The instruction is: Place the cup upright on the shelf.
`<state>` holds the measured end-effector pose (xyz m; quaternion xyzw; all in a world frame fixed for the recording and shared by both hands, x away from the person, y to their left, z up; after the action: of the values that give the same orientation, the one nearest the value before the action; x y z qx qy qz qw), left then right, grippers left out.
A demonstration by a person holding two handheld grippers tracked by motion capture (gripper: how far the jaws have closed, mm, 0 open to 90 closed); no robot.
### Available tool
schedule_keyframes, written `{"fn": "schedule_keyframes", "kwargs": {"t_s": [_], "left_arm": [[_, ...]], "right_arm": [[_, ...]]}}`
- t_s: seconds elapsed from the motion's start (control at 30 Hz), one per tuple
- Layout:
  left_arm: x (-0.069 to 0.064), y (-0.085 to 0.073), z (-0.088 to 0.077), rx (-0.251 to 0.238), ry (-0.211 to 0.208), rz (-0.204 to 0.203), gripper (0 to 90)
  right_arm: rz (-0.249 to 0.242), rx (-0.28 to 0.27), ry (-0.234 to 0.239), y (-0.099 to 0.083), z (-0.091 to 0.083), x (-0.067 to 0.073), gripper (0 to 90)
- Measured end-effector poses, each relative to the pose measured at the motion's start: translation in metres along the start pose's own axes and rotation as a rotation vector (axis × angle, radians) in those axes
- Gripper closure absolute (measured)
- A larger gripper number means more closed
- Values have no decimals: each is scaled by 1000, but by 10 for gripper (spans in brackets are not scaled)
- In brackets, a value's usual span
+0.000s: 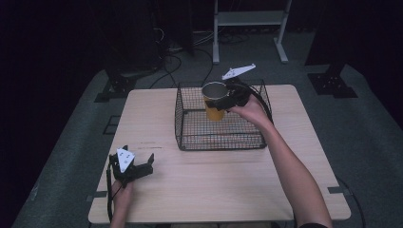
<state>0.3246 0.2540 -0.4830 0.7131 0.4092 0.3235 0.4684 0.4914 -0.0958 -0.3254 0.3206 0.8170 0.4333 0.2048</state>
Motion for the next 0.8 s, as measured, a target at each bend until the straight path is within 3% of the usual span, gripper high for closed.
{"fn": "schedule_keyframes", "kwargs": {"t_s": [0.8], "left_arm": [[1, 0, 0, -6, -3, -7, 0]], "right_arm": [[19, 79, 17, -20, 47, -4, 123]]}}
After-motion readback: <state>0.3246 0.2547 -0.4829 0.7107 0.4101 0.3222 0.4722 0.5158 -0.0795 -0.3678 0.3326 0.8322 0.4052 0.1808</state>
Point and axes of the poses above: each handheld gripper's, and its own axes: z roughly forward along the jaws, y roughly out of its top, x roughly to its left, the point moved 2 cm from there along z, roughly forward along the jaws, and after that the axes turned 12 degrees about -y, right-handed, at the moved point
